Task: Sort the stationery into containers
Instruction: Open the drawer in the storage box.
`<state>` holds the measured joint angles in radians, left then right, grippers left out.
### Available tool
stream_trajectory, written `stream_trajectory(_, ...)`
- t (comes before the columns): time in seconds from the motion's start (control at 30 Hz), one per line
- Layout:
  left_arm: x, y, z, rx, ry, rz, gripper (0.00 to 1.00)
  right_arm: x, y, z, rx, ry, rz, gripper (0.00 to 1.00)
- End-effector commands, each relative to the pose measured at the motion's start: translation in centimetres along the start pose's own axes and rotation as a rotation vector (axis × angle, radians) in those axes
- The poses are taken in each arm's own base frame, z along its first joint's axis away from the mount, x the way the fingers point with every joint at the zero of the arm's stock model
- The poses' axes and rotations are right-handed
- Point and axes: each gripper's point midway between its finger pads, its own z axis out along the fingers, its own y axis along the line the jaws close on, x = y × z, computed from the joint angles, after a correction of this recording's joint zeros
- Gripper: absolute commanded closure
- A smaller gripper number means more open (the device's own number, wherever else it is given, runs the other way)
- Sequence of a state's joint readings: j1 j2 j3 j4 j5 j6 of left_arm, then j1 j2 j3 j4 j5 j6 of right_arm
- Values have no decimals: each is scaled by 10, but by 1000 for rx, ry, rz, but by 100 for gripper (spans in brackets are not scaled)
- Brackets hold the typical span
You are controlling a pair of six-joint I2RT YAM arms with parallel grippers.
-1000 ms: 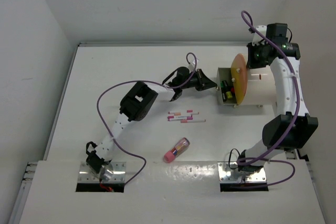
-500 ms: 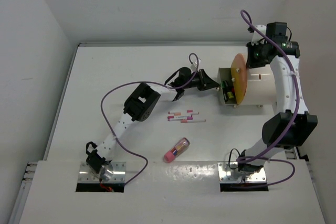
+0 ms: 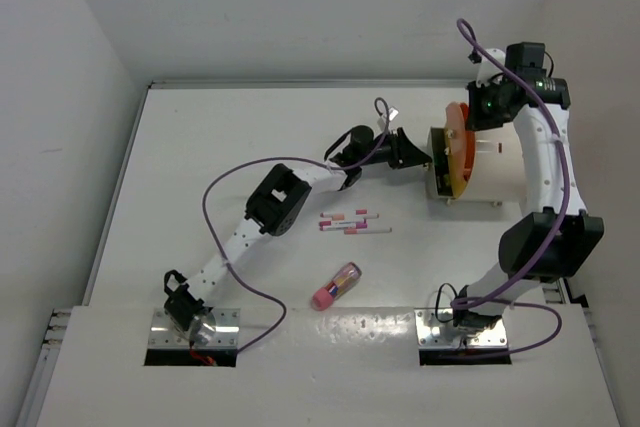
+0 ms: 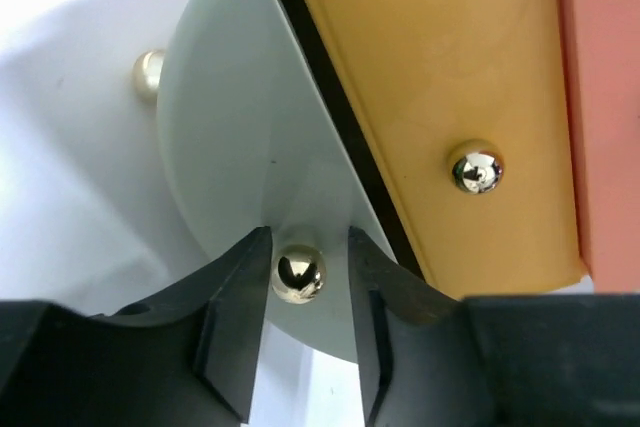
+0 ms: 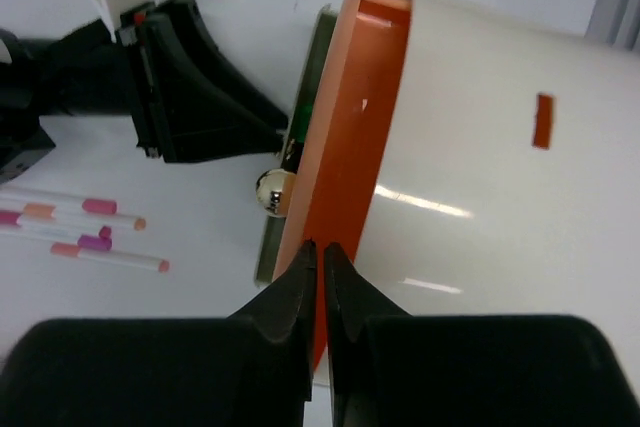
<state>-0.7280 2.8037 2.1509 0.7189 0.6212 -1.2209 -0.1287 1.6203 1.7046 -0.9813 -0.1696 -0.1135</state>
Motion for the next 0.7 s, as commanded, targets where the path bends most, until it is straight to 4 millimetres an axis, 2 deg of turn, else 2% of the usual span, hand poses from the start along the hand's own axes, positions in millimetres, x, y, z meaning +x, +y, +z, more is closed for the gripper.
stream_trajectory(0.0, 27, -38, 25, 112, 33, 90, 56, 51, 20, 20, -99, 217, 27, 94)
stream_trajectory(0.1, 35, -36, 28, 113, 32, 69, 57, 52, 22, 21, -104, 224, 26, 95)
stream_trajectory(0.17, 39, -36, 29, 117, 34, 58, 67, 51, 22, 20, -103, 223, 26, 95)
stream_trajectory(0.23, 36, -43, 28, 140, 13, 46, 74, 49, 21, 19, -98, 218, 23, 95)
stream_trajectory(0.27, 37, -38, 27, 133, 8, 37, 76, 48, 20, 18, -97, 212, 23, 95)
stream_trajectory(0.33, 27, -42, 24, 127, -21, 45, 76, 40, 18, 16, -84, 187, 19, 91)
stream_trajectory(0.37, 27, -32, 19, 101, -28, 34, 76, 36, 17, 15, -80, 173, 22, 89)
stream_trajectory(0.4, 17, -38, 17, 104, -57, 42, 76, 32, 16, 13, -77, 158, 30, 88)
stream_trajectory(0.53, -2, -34, 8, 71, -99, 50, 70, 6, 14, 3, -70, 65, 43, 88)
stream_trajectory(0.6, -7, -39, 7, 76, -103, 53, 65, -6, 14, -2, -71, 39, 48, 85)
stream_trajectory(0.67, -12, -45, 5, 83, -108, 58, 55, -15, 12, -8, -56, 15, 49, 76)
